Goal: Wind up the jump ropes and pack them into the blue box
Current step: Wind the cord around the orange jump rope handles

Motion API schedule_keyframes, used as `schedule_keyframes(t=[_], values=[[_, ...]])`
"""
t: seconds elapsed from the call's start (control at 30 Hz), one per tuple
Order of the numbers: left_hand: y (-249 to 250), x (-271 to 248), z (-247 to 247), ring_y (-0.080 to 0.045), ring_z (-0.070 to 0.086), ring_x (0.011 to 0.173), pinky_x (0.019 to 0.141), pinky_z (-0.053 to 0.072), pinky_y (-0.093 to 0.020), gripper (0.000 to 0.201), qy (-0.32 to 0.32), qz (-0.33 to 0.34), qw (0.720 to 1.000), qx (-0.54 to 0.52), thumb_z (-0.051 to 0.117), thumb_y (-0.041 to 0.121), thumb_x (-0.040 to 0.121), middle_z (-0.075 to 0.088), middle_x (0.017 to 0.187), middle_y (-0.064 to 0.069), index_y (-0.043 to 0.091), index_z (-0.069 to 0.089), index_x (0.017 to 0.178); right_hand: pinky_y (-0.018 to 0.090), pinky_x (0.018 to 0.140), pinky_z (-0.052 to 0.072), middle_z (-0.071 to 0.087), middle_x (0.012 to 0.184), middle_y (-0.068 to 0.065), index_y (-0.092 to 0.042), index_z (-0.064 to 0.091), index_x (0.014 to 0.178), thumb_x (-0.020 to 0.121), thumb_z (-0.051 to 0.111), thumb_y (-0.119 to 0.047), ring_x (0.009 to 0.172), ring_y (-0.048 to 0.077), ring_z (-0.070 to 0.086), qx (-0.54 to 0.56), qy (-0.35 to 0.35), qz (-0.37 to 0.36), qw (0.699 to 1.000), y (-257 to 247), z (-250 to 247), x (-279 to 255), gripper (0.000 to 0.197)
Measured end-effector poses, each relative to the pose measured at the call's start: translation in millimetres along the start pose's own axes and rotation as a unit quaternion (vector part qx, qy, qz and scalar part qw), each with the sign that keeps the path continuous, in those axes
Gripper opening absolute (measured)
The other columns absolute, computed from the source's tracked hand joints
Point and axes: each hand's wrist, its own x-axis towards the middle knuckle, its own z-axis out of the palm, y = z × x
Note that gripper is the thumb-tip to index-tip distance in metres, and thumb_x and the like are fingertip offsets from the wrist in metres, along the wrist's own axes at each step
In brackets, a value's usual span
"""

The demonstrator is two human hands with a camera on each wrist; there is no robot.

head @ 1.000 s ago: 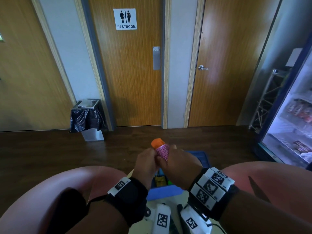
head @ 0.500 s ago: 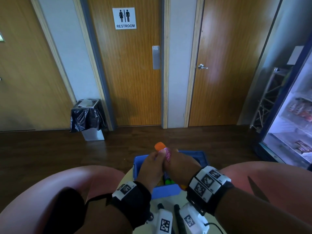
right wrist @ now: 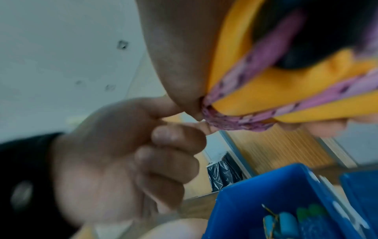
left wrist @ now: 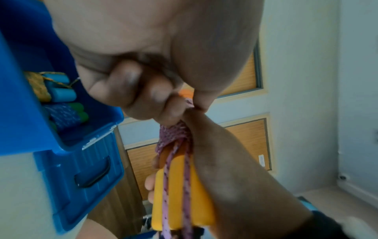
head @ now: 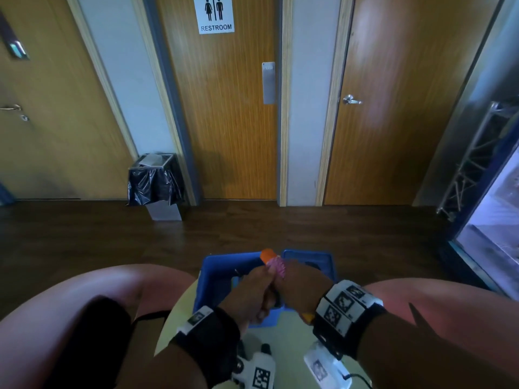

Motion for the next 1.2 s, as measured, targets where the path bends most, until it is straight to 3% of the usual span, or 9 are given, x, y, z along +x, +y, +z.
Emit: schedule_keyframes(t=[0.1,0.17,0.27,0.43,0.5,0.8,0.97,1.1,1.2], values=[[-7,13,12,-0.022,0.061,0.064,0.064,0.056,-0.03,0.031,0.068,0.077,0.994,0.042,0.05,0.035,0.098,0.061,0.078,-0.014,0.011,0.063,0.083,0.028,0.049,0.038,0.045,0.052,0.011,-0.019,0.051,0.05,0.072,0.035,-0.095,0.043,0.021,0.046,0.161,-0.064,0.103,0.979,30,-8,2,0.081],[-10,22,15,-0.027,0.069,0.085,0.083,0.058,-0.047,0.039,0.145,0.113,0.98,0.083,0.056,0.051,0.084,0.07,0.087,-0.009,0.014,0.067,0.086,0.024,0.05,0.042,0.054,0.053,0.01,-0.013,0.062,0.059,0.073,0.055,-0.083,0.043,0.021,0.053,0.273,-0.163,0.162,0.934,44,-18,-5,0.072],[-3,24,28,-0.014,0.066,0.086,0.085,0.055,-0.04,0.023,0.2,0.163,0.963,0.081,0.062,0.042,0.092,0.07,0.091,-0.005,0.02,0.069,0.088,0.022,0.055,0.051,0.065,0.066,0.0,-0.011,0.063,0.086,0.096,0.054,-0.048,0.055,0.013,0.063,0.331,-0.233,0.126,0.906,60,-23,-11,0.039],[4,21,50,-0.024,0.057,0.064,0.072,0.05,-0.04,0.04,0.191,0.141,0.949,0.21,0.06,0.04,0.095,0.055,0.06,-0.001,0.011,0.058,0.067,0.038,0.069,0.06,0.072,0.087,0.014,-0.003,0.069,0.099,0.064,0.091,-0.033,0.074,0.027,0.072,0.387,-0.428,0.087,0.812,69,-33,-13,0.051],[0,25,48,-0.022,0.053,0.06,0.07,0.049,-0.041,0.043,0.226,0.115,0.95,0.182,0.062,0.037,0.094,0.051,0.054,0.004,0.015,0.053,0.058,0.042,0.069,0.061,0.07,0.091,0.019,-0.005,0.067,0.108,0.073,0.085,-0.015,0.076,0.031,0.071,0.409,-0.445,0.08,0.793,72,-37,-15,0.041],[-22,22,26,-0.015,0.05,0.059,0.062,0.042,-0.032,0.038,0.269,0.107,0.948,0.13,0.064,0.039,0.091,0.052,0.056,0.008,0.024,0.055,0.057,0.033,0.067,0.057,0.069,0.087,0.014,0.003,0.06,0.106,0.087,0.051,-0.005,0.069,0.023,0.068,0.419,-0.474,0.08,0.771,65,-18,-9,0.022],[-31,24,-13,-0.011,0.037,0.049,0.055,0.027,-0.033,0.054,0.265,0.094,0.948,0.146,0.064,0.028,0.093,0.035,0.046,0.007,0.02,0.036,0.049,0.031,0.064,0.058,0.071,0.082,0.012,-0.002,0.074,0.093,0.081,0.061,-0.006,0.065,0.02,0.069,0.429,-0.439,0.12,0.78,40,16,3,0.018],[-54,26,-66,-0.025,0.06,0.07,0.068,0.049,-0.036,0.035,0.317,0.042,0.937,0.143,0.06,0.04,0.095,0.061,0.067,-0.001,0.02,0.058,0.066,0.04,0.082,0.054,0.071,0.099,0.009,-0.008,0.071,0.111,0.065,0.088,-0.035,0.088,0.022,0.068,0.361,-0.298,0.128,0.874,25,54,26,0.056],[-82,24,-108,-0.033,0.067,0.093,0.084,0.052,-0.039,0.039,0.332,-0.001,0.94,0.083,0.047,0.044,0.101,0.069,0.089,-0.012,0.014,0.068,0.088,0.034,0.07,0.056,0.071,0.106,0.01,-0.014,0.065,0.115,0.072,0.086,-0.04,0.086,0.023,0.071,0.375,-0.217,0.13,0.892,16,77,37,0.054]])
